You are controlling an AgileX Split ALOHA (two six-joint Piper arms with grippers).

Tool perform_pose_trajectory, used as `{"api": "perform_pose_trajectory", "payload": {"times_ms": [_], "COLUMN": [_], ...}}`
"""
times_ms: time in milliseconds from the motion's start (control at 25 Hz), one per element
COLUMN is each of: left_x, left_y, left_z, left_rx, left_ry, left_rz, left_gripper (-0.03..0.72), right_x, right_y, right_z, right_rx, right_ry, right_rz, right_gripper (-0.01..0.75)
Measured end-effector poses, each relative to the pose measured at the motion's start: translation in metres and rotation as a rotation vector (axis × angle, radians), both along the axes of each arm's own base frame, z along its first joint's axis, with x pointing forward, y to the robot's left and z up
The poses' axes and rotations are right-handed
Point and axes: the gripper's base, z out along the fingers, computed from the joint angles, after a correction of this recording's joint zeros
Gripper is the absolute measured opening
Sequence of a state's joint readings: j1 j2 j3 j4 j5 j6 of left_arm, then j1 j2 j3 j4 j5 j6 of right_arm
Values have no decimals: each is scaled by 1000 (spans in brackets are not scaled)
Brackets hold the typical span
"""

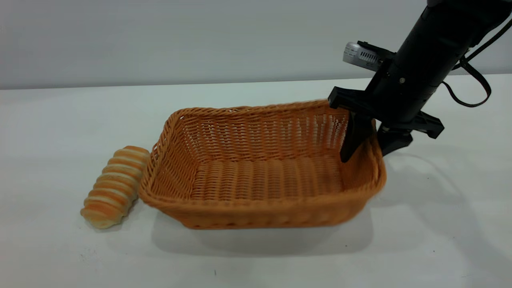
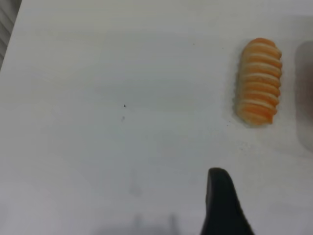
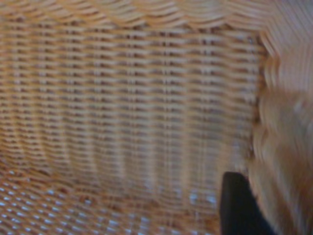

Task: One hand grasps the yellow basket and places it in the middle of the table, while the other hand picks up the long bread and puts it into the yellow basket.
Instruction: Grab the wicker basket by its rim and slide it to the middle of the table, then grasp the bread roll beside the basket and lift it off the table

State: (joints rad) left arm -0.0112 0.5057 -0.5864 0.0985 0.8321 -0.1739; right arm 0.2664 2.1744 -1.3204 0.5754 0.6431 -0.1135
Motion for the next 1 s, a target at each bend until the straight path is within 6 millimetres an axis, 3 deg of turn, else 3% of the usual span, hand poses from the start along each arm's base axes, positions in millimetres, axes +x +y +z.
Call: {"api": "perform_pose_trajectory", "payload": {"times_ms": [160,360,520,800,1000], "left_x": [0,1,15,84,140], "left_y": [2,2,-1,-4,-14], "left_z": [0,-1,-8,-23,-66], "left_rx": [31,22,-4,-31,-123], "left_ry": [3,16,100,327,405], "left_rz": [6,5,0,-9,-60], "left_gripper": [490,490,490,490,490], "right_x": [5,5,-6,-48,-84], "right_y": [-16,-51,-68,-76,-82], "right_z": [16,55,80,115,122], "right_rx": [17,16,-46,-102,-126], "right_ry": [-4,-36,-31,-84,-121], "right_rz": [-14,38,133,181,173], "right_gripper": [485,500,503,503,503]}}
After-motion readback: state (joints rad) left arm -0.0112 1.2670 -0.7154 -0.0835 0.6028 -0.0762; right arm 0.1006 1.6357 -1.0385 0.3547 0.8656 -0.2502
